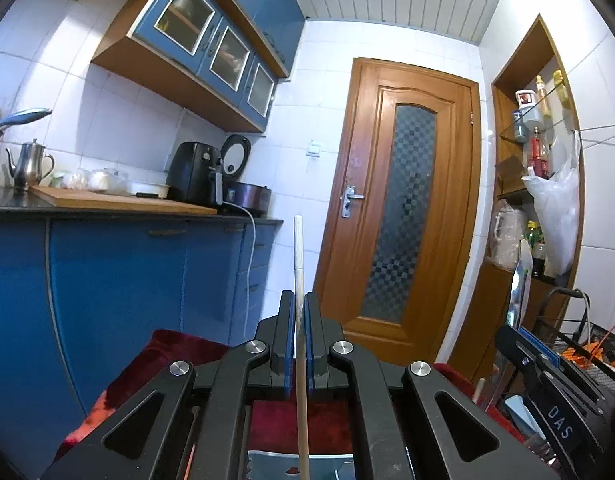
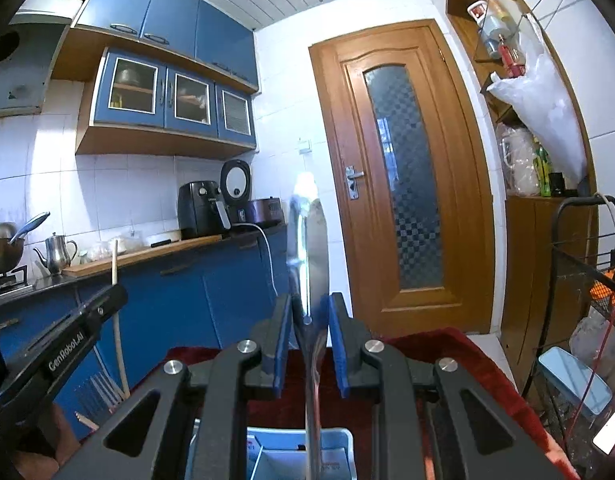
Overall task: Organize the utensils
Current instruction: 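Lower both held utensils into the caddy and open both tools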
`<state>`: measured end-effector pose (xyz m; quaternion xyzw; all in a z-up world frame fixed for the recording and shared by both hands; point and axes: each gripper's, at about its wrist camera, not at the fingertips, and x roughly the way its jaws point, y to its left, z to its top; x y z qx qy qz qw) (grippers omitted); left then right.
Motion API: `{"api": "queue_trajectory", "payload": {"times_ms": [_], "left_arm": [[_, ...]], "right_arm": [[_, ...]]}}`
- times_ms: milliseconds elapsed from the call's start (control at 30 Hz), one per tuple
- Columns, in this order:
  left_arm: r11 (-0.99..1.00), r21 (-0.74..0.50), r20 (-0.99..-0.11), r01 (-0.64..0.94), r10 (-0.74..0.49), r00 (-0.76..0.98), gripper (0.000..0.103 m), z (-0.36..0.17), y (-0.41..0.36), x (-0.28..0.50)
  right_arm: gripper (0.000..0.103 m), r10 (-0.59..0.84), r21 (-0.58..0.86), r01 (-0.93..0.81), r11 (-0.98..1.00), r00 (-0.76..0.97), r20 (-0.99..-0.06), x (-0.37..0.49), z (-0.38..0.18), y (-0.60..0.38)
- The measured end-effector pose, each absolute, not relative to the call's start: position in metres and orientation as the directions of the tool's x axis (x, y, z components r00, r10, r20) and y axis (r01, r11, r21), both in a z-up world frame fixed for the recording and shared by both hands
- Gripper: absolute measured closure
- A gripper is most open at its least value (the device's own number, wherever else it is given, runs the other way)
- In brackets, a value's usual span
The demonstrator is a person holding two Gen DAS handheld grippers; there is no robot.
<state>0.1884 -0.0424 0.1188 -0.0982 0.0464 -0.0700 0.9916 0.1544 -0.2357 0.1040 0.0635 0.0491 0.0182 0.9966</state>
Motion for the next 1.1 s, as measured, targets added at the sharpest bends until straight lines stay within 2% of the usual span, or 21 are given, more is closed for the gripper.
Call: {"api": "queue_trajectory", "payload": {"times_ms": [300,367,400,433,467,533,800,1100], "left_arm": [[0.966,-0.217,-0.124,0.141,-0.17,0.978,0.098,0.111,-0.043,0.191],[0.963,-0.221,-0.129,0.152,-0.183,0.975,0.09,0.111,-0.044,0.189],[0.963,-0.22,-0.133,0.156,-0.188,0.973,0.082,0.111,-0.044,0.188],[0.963,-0.22,-0.135,0.158,-0.191,0.972,0.074,0.112,-0.044,0.186],[0.962,-0.221,-0.134,0.16,-0.193,0.972,0.073,0.113,-0.044,0.185],[0.961,-0.222,-0.138,0.165,-0.198,0.97,0.072,0.115,-0.043,0.181],[0.953,-0.232,-0.194,0.195,-0.242,0.951,0.072,0.126,-0.038,0.162],[0.949,-0.226,-0.241,0.22,-0.273,0.931,0.072,0.134,-0.031,0.132]], "right_arm": [[0.082,0.089,0.112,-0.068,0.991,0.977,-0.195,0.161,0.093,-0.23],[0.082,0.106,0.123,-0.081,0.989,0.973,-0.205,0.158,0.092,-0.231],[0.082,0.112,0.127,-0.087,0.988,0.971,-0.209,0.157,0.093,-0.232],[0.08,0.115,0.128,-0.089,0.988,0.97,-0.212,0.156,0.093,-0.232],[0.076,0.117,0.131,-0.091,0.987,0.97,-0.212,0.153,0.094,-0.233],[0.068,0.127,0.146,-0.098,0.984,0.971,-0.204,0.149,0.097,-0.236],[0.068,0.151,0.171,-0.122,0.978,0.974,-0.169,0.128,0.115,-0.24],[0.068,0.176,0.177,-0.139,0.974,0.961,-0.216,0.101,0.121,-0.244]]}}
